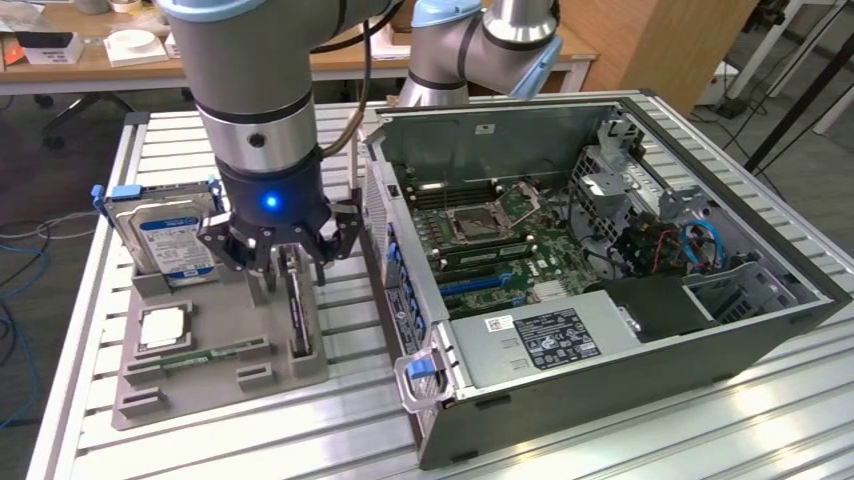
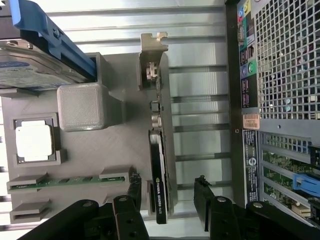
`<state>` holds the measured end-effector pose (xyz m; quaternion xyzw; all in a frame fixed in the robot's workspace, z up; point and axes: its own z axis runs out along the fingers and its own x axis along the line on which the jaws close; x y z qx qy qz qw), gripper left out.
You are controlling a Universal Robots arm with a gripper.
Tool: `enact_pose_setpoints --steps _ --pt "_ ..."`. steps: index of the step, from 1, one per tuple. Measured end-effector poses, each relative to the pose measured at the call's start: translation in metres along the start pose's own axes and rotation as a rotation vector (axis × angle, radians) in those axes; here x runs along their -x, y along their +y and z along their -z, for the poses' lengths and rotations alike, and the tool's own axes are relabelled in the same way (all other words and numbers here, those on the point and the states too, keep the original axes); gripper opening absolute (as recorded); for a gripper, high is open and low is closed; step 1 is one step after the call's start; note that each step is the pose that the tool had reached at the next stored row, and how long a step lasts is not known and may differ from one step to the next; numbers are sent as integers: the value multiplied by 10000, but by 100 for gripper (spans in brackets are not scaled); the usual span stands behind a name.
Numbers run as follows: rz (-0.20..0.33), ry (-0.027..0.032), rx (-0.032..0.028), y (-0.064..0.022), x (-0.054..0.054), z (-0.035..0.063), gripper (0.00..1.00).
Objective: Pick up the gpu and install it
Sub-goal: 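Pick up the gpu and move the gpu toward the slot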
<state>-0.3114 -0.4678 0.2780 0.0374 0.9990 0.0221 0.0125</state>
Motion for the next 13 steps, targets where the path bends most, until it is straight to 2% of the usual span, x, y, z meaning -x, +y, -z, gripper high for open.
enact_pose_setpoints --steps 13 --pt "0 0 -8 31 -25 -96 55"
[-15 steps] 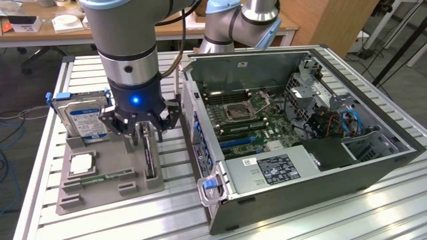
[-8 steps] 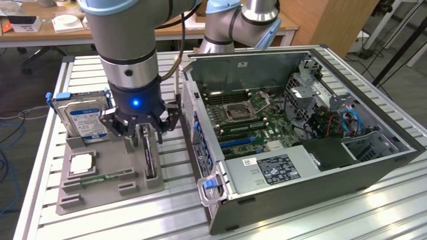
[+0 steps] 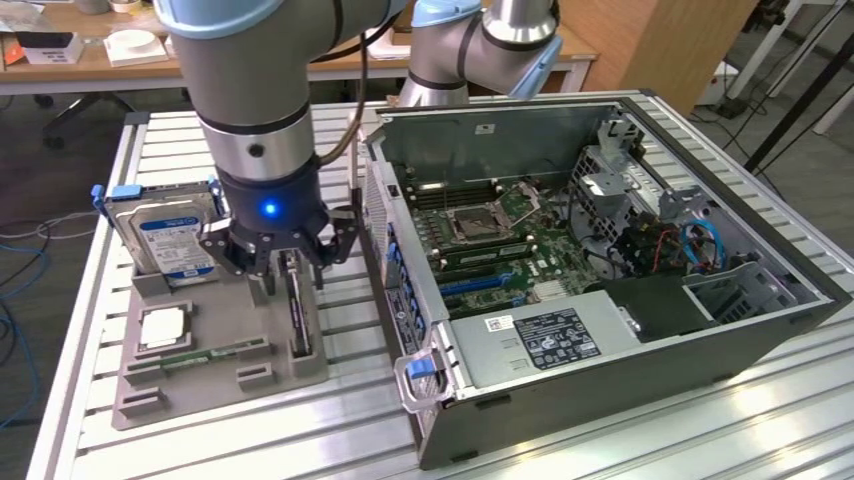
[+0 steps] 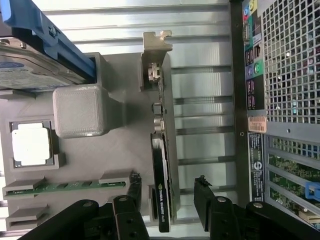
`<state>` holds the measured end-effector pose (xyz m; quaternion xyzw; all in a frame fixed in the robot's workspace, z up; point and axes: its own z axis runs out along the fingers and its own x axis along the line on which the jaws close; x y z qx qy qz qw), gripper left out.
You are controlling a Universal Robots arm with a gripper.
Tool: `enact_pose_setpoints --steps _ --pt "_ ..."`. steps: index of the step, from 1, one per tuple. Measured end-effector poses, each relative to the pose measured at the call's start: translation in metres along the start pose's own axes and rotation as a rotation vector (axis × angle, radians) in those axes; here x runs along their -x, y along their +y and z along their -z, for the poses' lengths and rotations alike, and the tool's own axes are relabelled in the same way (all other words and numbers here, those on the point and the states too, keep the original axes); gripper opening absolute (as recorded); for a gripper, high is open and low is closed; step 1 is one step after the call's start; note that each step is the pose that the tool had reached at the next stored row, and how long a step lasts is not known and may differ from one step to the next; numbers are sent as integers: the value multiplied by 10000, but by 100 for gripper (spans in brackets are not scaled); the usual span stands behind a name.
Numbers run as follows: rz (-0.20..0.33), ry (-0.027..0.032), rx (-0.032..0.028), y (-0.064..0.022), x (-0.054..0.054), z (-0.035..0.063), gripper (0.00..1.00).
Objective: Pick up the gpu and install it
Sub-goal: 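Pick up the gpu and move the gpu toward the slot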
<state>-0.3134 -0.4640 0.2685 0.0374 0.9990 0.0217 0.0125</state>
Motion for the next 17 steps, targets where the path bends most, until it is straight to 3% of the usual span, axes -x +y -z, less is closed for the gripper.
enact_pose_setpoints --steps 17 --pt "0 -1 -3 117 -48 -127 55"
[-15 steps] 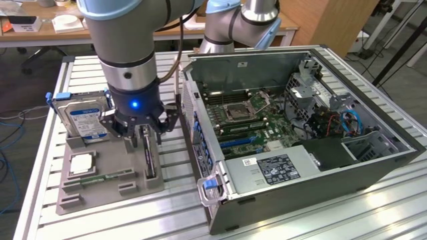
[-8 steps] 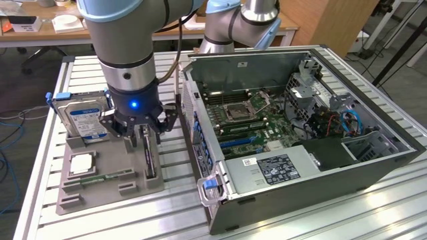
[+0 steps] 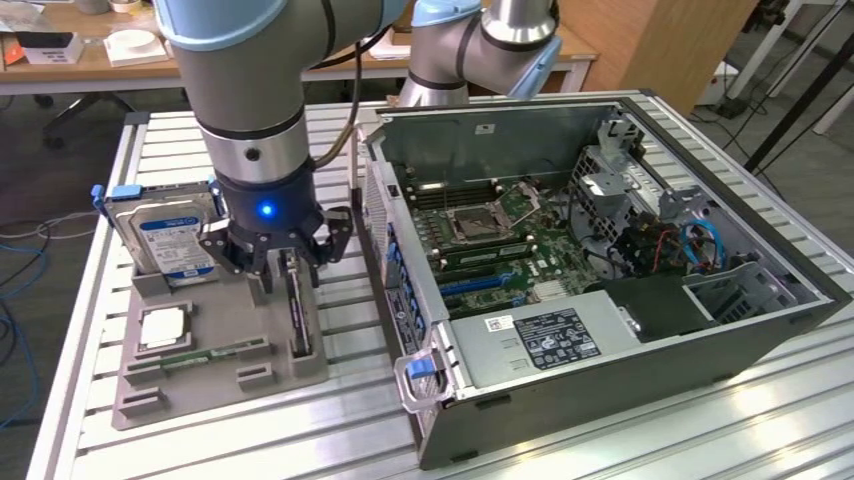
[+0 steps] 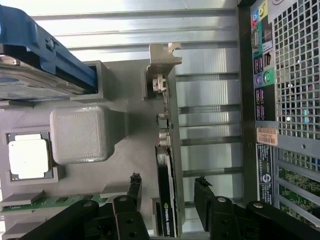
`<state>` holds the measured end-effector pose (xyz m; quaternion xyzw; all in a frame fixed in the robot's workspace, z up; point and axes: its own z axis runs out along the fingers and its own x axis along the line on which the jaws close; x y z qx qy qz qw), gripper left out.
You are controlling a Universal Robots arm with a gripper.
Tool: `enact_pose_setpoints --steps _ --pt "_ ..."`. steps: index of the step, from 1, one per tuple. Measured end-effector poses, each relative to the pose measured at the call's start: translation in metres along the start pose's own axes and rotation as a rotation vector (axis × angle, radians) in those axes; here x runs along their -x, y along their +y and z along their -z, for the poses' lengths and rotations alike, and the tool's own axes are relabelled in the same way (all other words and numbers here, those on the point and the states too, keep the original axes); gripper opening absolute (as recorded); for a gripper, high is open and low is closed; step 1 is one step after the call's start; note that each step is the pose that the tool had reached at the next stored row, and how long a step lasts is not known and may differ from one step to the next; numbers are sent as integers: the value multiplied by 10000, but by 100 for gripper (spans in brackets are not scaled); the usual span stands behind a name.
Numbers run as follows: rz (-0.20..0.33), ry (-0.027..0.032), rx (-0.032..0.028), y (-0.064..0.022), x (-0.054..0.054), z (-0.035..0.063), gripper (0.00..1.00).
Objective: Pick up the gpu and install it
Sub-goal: 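Pick up the gpu and move the gpu toward the slot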
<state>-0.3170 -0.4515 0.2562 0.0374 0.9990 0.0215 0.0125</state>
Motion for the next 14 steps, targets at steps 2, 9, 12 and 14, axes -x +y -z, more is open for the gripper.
enact_pose_setpoints --steps 2,9,12,14 --pt "0 1 -2 10 -6 -15 55" --pt "1 0 -6 23 -18 -69 55" --pt "2 -1 -8 22 -19 -92 55" --pt "8 0 -8 21 -19 -107 55"
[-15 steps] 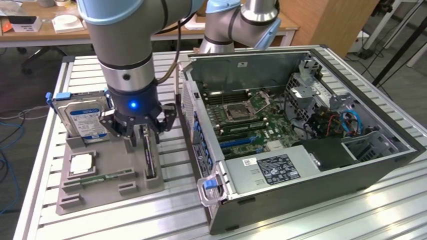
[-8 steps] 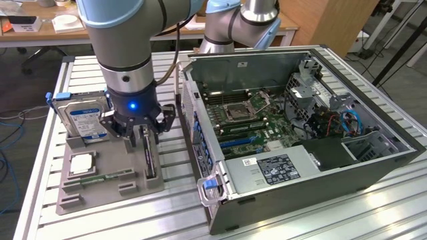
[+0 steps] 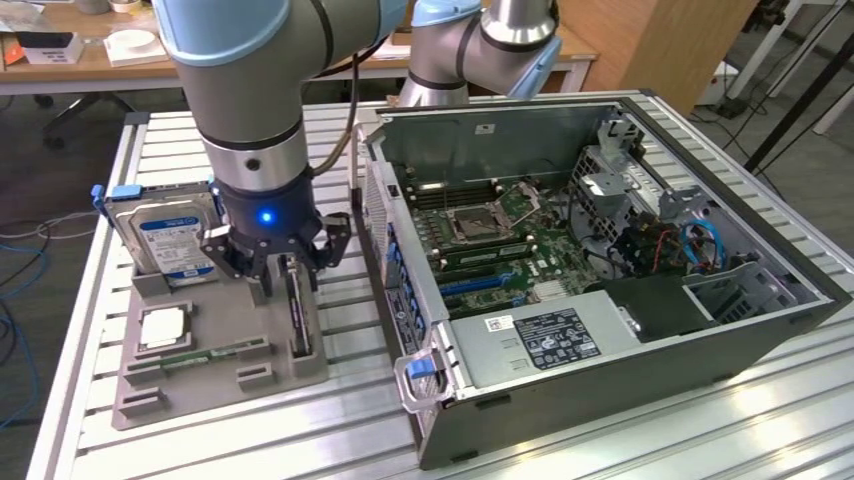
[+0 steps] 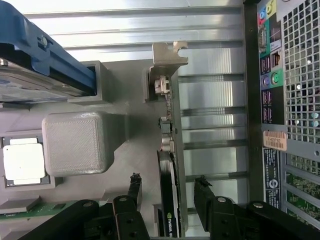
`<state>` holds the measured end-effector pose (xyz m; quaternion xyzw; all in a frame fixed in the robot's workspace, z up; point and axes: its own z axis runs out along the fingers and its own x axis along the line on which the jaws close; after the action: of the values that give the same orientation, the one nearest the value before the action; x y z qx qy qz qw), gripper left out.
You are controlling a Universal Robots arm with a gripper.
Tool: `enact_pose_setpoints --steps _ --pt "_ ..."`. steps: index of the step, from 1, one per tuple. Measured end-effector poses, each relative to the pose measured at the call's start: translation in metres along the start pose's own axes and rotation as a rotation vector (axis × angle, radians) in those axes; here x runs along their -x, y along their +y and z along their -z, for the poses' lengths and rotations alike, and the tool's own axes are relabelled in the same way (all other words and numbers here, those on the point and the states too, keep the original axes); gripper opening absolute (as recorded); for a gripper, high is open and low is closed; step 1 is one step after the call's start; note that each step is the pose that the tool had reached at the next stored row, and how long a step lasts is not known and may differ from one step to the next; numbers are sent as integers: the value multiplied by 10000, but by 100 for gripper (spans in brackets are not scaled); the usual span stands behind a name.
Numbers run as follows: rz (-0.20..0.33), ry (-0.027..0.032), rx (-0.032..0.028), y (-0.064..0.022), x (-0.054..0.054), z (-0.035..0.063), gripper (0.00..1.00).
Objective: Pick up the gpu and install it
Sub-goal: 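Pick up the gpu and move the gpu toward the slot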
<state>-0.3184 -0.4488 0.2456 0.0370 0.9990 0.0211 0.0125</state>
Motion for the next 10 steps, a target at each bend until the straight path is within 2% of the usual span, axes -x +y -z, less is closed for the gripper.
enact_pose_setpoints --steps 10 --pt "12 -1 1 -1 3 -25 55"
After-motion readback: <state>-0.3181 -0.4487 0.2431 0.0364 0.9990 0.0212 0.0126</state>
